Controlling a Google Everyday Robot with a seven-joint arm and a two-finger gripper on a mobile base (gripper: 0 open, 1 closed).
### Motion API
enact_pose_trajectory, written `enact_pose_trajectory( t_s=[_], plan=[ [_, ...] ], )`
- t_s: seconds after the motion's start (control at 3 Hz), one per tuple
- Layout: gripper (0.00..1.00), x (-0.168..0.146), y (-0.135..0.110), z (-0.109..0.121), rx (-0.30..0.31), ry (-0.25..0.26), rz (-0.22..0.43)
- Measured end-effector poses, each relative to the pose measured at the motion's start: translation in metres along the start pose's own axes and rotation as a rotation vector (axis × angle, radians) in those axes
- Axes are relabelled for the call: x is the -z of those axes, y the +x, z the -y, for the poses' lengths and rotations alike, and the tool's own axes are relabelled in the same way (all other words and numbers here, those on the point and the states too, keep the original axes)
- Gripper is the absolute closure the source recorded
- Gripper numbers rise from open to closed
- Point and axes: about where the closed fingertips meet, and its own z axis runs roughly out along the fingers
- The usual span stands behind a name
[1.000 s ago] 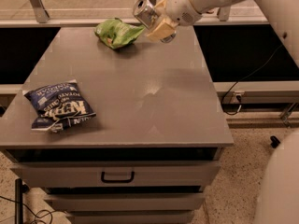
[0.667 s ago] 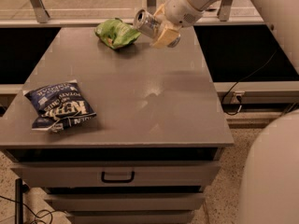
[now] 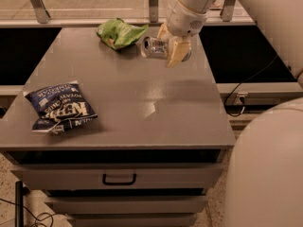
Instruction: Knock redbull can over
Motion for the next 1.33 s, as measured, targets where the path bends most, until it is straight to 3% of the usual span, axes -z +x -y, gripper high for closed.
enact_pose_trajectory(
  t_s=[0.67, 1.0, 1.33],
  plan=[
    [1.0, -0.021, -0.007, -0.044, 0.09, -0.13, -0.07],
    [1.0, -0.054, -0.017, -0.079, 0.117, -0.179, -0.082],
    [1.0, -0.059, -0.019, -0.083, 0.126, -0.185, -0.086]
  ],
)
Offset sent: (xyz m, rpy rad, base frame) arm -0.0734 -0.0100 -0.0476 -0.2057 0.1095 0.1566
